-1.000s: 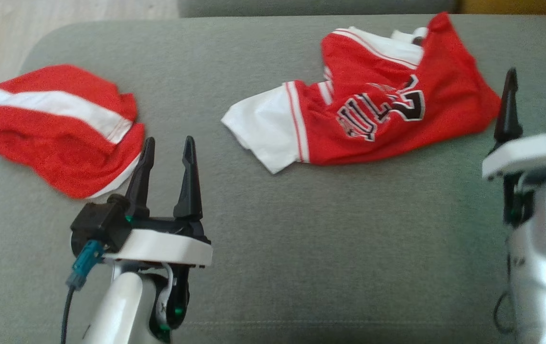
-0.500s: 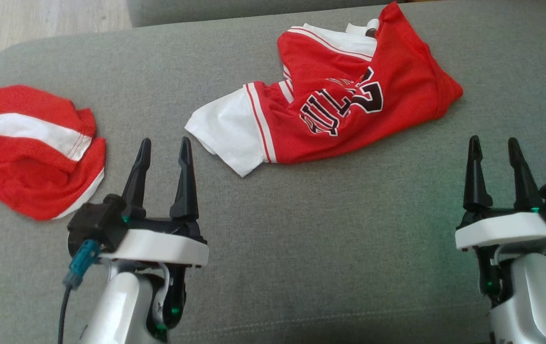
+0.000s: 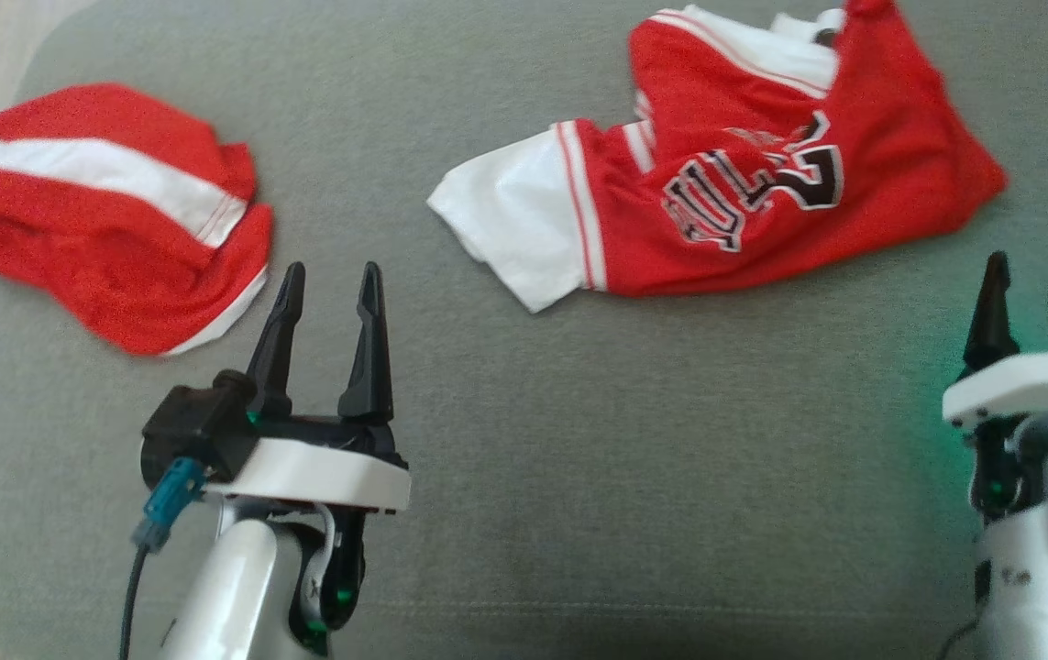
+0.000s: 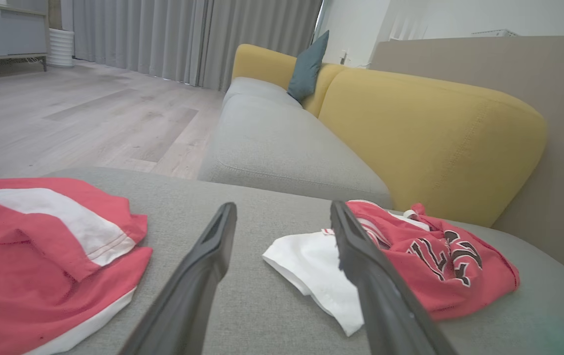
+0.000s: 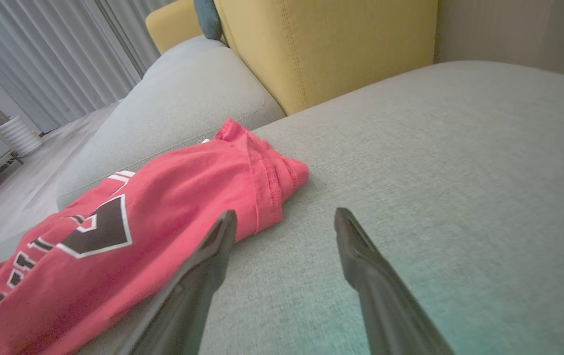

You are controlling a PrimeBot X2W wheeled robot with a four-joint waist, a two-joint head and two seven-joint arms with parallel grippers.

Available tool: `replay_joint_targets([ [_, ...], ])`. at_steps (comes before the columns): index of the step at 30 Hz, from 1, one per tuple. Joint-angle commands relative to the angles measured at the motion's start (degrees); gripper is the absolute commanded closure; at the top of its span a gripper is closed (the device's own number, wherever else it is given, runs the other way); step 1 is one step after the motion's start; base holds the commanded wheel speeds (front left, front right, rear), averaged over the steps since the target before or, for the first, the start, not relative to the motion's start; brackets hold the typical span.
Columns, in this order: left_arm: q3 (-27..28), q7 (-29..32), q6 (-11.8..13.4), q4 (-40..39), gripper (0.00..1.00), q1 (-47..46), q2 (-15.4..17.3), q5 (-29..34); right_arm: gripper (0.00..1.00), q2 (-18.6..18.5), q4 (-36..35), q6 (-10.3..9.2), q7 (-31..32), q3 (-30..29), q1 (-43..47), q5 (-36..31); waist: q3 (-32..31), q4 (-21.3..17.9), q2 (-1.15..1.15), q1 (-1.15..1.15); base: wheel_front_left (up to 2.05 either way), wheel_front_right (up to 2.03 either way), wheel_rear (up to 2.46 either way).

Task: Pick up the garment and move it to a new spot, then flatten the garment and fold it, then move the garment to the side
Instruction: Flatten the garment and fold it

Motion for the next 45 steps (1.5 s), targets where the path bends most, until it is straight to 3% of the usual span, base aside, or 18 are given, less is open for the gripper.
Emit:
replay_joint_targets([
  [1, 1.76, -0.31, -0.06, -1.78, 0.0, -2.73, 0.39, 0.39, 0.0, -0.19, -0.51, 0.37, -0.01, 0.68, -2.57, -0.18, 1.58, 1.97, 0.0, 0.0, 0.0, 0.0, 0.0],
  [8, 2.04, -0.31, -0.14, -1.76, 0.0, -3.16, 0.39, 0.3, 0.0, -0.18, 11.99, 0.37, -0.1, -5.75, -10.97, -1.75, 3.16, 4.9, 0.0, 0.0, 0.0, 0.0, 0.0],
  [18, 1.61, -0.31, 0.03, -2.32, 0.0, -4.06, 0.39, 0.23, 0.0, -0.18, 23.13, 0.37, -3.25, -15.43, -19.58, -12.49, 5.3, 6.47, 0.0, 0.0, 0.0, 0.0, 0.0],
  [19, 1.62, -0.31, 0.06, -2.32, 0.0, -4.13, 0.39, 0.26, 0.1, -0.18, 23.63, 0.37, -3.57, -16.16, -19.99, -13.44, 5.41, 6.47, 0.0, 0.0, 0.0, 0.0, 0.0],
  [20, 1.66, -0.31, 0.07, -2.3, 0.0, -4.19, 0.39, 0.29, 0.94, -0.18, 24.13, 0.37, -3.92, -16.91, -20.38, -14.25, 5.46, 6.45, 0.0, 0.0, 0.0, 0.0, 0.0],
  [21, 1.73, -0.31, 0.08, -2.25, 0.0, -4.24, 0.39, 0.33, 1.0, -0.18, 24.59, 0.37, -4.29, -17.54, -20.72, -15.02, 5.48, 6.39, 0.0, 0.0, 0.0, 0.0, 0.0],
  [33, 2.71, -0.31, 0.19, -1.46, 0.0, -2.9, 0.39, 0.27, 1.0, -0.18, 24.19, 0.37, -9.0, -14.45, -20.72, -20.98, 0.55, 2.51, 0.0, 0.0, 0.0, 0.0, 0.0],
  [39, 3.3, -0.31, 0.41, -1.35, 0.0, -0.73, 0.39, 0.03, 1.0, -0.18, 18.26, 0.37, -9.31, -10.15, -18.15, -23.37, -4.11, -0.51, 0.0, 0.0, 0.0, 0.0, 0.0],
  [45, 3.82, -0.31, 0.66, -1.44, 0.0, 1.76, 0.39, -0.42, 1.0, -0.18, 6.24, 0.37, -5.35, -4.62, -14.82, -24.45, -7.86, -2.41, 0.0, 0.0, 0.0, 0.0, 0.0],
])
